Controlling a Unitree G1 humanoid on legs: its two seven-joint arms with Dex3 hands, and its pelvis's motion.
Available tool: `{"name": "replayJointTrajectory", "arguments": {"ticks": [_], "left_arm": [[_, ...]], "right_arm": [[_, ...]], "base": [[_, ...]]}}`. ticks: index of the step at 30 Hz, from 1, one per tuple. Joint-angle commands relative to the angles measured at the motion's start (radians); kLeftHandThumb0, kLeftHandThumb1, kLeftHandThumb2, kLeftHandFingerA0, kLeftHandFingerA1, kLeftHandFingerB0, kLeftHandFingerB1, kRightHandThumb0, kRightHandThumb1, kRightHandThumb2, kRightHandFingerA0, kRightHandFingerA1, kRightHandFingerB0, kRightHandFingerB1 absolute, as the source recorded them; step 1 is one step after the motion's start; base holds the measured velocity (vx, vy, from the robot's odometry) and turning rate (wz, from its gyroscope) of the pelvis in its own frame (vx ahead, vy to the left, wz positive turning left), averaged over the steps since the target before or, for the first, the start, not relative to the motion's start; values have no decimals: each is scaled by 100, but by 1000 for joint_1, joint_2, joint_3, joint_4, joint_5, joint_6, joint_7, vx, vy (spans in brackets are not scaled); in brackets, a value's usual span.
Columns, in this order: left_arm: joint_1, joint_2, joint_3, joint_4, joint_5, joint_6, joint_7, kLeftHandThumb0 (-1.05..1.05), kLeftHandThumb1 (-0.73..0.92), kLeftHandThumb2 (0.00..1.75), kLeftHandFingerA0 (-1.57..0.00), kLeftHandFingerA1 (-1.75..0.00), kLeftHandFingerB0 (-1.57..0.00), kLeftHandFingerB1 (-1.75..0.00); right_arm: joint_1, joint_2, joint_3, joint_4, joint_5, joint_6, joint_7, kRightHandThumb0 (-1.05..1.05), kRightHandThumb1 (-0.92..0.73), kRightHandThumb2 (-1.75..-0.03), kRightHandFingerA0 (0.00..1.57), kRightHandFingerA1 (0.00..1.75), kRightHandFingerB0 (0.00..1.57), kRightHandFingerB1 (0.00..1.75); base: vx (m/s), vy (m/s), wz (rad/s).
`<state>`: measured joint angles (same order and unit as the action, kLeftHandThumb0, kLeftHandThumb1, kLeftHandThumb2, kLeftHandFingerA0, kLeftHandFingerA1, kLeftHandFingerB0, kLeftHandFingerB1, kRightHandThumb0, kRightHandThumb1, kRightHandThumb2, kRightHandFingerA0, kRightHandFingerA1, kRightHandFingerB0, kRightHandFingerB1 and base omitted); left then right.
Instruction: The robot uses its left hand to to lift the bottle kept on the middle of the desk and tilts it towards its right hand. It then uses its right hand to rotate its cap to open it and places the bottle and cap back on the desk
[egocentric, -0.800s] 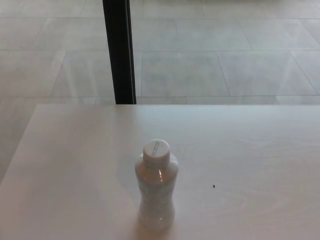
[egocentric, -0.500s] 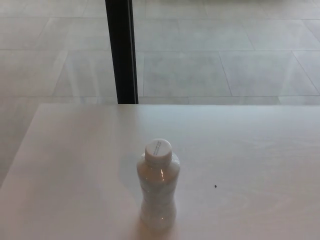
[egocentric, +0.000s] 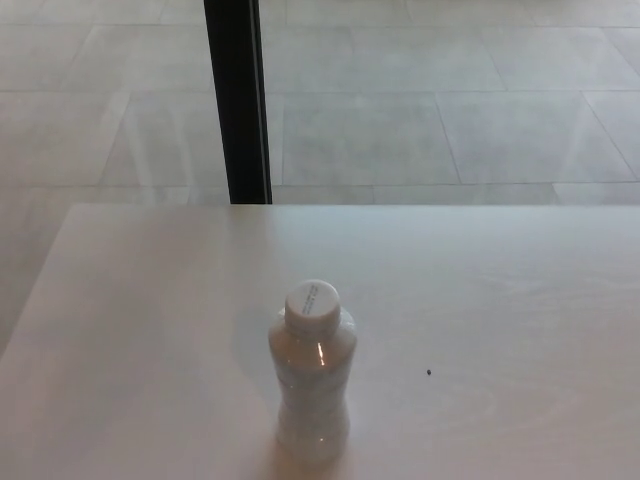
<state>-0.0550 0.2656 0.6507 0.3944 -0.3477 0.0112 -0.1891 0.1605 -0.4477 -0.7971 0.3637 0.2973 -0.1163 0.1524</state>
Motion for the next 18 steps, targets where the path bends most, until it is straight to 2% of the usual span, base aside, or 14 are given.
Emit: {"name": "replayJointTrajectory", "arguments": {"ticks": [1, 2, 3, 4, 7, 8, 9, 10, 11, 12, 13, 18], "left_arm": [[-53, -45, -108, -304, -126, 95, -52, -77, 63, 59, -48, -51, -38, -42], [-56, -66, -143, -336, -122, 94, -56, -79, 63, 59, -45, -52, -41, -41], [-56, -82, -164, -366, -124, 106, -46, -79, 50, 86, -40, -58, -36, -51], [-52, -85, -184, -385, -119, 110, -55, -77, 52, 97, -40, -62, -23, -49], [-44, -82, -209, -402, -142, 127, -99, -74, 53, 98, -39, -64, -15, -48], [-35, -109, -243, -434, -125, 138, -74, -73, 52, 98, -41, -63, -19, -48], [-25, -106, -267, -444, -107, 137, -85, -79, 65, 63, -40, -51, -31, -40], [-12, -101, -305, -457, -85, 147, -100, -82, 55, 98, -29, -58, -23, -47], [-3, -92, -335, -465, -63, 151, -113, -82, 55, 98, -29, -58, -23, -47], [2, -80, -354, -471, -63, 171, -123, -82, 67, 61, -28, -50, -31, -35], [3, -75, -366, -475, -86, 199, -134, -80, 63, 60, -22, -50, -30, -36], [18, -28, -432, -479, -46, 203, -149, -82, 65, 60, -19, -49, -23, -36]], "right_arm": [[-1, 92, 157, -402, 90, 130, 14, -59, -83, -66, 29, 43, 13, 22], [4, 101, 209, -463, 92, 149, 32, -66, -68, -96, 24, 54, 7, 35], [9, 108, 241, -512, 84, 167, 26, -61, -83, -67, 28, 47, 13, 22], [5, 114, 261, -528, 69, 157, 26, -63, -85, -65, 29, 48, 11, 26], [5, 121, 284, -552, 45, 148, 18, -63, -82, -66, 28, 50, 12, 23], [-9, 141, 312, -578, 31, 150, -3, -60, -67, -93, 30, 59, 8, 40], [-9, 145, 325, -597, 25, 165, -13, -60, -67, -93, 29, 59, 7, 40], [-9, 150, 343, -611, 11, 167, -17, -62, -66, -96, 32, 62, 6, 41], [-8, 150, 354, -618, -1, 167, -17, -62, -66, -96, 32, 62, 6, 41], [-7, 152, 359, -625, 4, 176, -19, -58, -81, -64, 37, 59, 14, 27], [-6, 156, 364, -635, 4, 182, -23, -58, -81, -64, 38, 60, 14, 27], [0, 158, 380, -673, 3, 225, -38, -54, -84, -64, 38, 65, 16, 28]], "base": [[0, 0, 0], [0, 0, 0], [0, 0, 0], [0, 0, 0], [0, 0, 0], [0, 0, 0], [0, 0, 0], [0, 0, 0], [0, 0, 0], [0, 0, 0], [0, 0, 0], [0, 0, 0]]}}
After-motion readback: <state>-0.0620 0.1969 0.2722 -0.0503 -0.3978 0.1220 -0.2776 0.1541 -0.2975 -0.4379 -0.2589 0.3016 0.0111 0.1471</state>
